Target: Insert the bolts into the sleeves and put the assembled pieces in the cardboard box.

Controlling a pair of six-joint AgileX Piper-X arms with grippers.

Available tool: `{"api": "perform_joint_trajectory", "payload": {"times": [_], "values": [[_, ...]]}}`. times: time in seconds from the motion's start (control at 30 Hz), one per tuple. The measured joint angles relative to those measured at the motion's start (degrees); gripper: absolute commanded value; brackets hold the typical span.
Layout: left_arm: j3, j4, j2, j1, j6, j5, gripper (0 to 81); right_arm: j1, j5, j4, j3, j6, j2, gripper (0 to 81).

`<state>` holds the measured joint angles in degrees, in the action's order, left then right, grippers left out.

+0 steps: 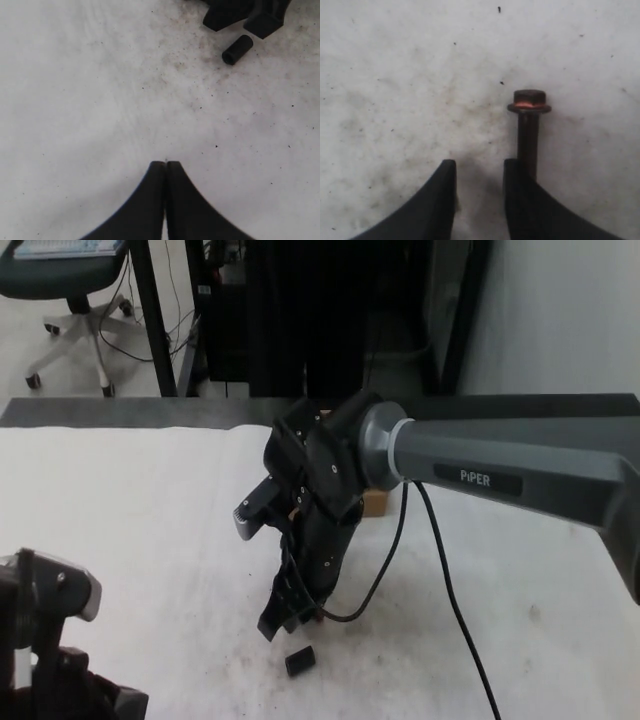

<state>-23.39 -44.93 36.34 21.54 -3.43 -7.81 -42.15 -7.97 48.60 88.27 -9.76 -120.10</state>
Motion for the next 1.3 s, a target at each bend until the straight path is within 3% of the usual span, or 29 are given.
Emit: {"api": "perform_joint_trajectory", "payload": {"times": [0.63, 1.3], "values": [[0.0, 0.42, 0.0, 0.0, -0.03, 0.0, 0.3, 0.0, 2.27, 1.19, 8.96, -3.49, 2.6, 31.0], [0.0, 0.42, 0.0, 0.0, -0.03, 0.0, 0.3, 1.71, 5.03, 4.48, 9.14, -3.49, -1.89, 31.0]]}}
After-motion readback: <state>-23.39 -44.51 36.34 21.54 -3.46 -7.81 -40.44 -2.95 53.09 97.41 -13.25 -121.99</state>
